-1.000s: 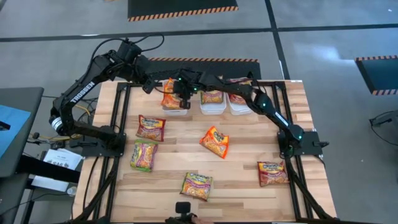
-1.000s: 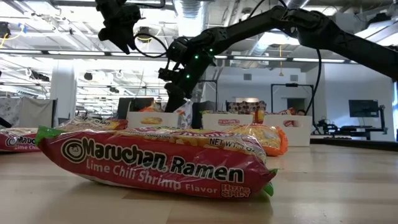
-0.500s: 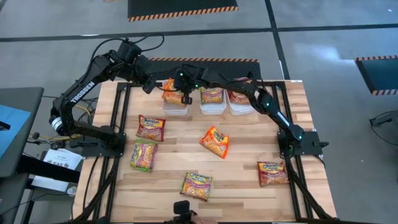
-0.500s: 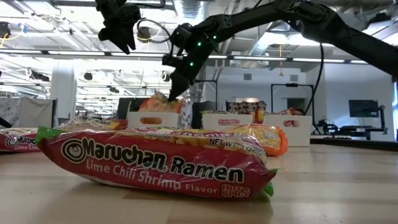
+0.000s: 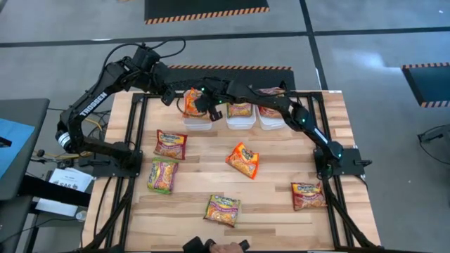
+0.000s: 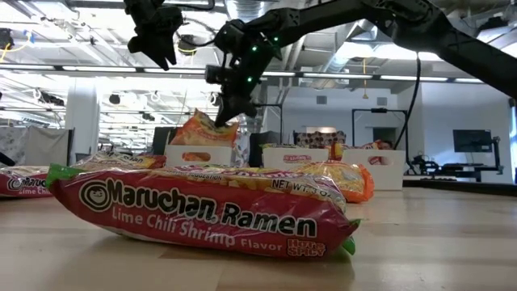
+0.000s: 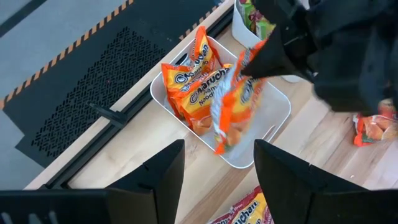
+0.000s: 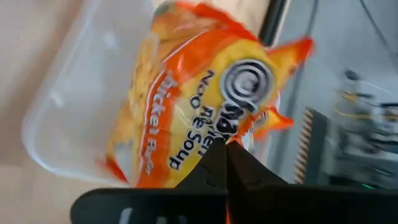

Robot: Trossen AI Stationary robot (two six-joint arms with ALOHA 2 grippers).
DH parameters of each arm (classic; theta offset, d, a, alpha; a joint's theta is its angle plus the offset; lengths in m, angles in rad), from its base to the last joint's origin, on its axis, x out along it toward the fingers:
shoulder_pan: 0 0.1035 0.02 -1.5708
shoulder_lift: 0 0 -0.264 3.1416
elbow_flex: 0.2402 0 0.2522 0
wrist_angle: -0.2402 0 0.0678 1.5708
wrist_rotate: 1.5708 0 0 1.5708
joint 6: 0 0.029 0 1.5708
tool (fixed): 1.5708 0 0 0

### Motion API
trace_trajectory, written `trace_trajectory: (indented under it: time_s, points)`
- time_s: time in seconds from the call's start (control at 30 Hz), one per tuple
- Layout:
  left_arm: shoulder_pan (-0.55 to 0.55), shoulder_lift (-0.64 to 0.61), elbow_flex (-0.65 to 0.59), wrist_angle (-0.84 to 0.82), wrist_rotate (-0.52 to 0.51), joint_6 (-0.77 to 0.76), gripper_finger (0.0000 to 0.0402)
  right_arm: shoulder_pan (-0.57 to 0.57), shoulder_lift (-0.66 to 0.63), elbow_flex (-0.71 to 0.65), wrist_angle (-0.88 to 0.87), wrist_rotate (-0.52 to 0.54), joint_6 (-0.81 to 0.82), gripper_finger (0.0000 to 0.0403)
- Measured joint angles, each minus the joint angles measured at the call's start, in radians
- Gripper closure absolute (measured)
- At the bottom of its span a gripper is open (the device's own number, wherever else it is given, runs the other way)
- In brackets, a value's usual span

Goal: Sort Maruchan noodles
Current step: Adjust the orange noodle pack

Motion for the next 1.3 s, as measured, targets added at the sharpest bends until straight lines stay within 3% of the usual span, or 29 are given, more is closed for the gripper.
trace_trajectory:
  time_s: [0.1, 0.3, 0.6, 0.87, 1.3]
  points:
    - [0.0, 0.0, 0.0, 0.0, 0.0, 0.0, 0.0223, 0.011, 0.002, -0.001, 0.007, 0.105, -0.076, 0.0398]
    - [0.0, 0.0, 0.0, 0.001, 0.0, 0.0, 0.0223, 0.011, 0.001, -0.001, 0.023, 0.136, -0.145, 0.0398]
    - [0.0, 0.0, 0.0, 0.0, 0.001, 0.0, 0.0223, 0.013, 0.001, -0.026, -0.048, 0.13, -0.145, 0.0398]
    - [0.0, 0.0, 0.0, -0.032, 0.001, 0.008, 0.0223, 0.025, 0.001, -0.026, -0.003, 0.13, -0.121, 0.0396]
    - [0.0, 0.0, 0.0, -0.048, 0.001, 0.018, 0.0223, 0.027, 0.0, -0.026, -0.004, 0.254, -0.035, 0.0288]
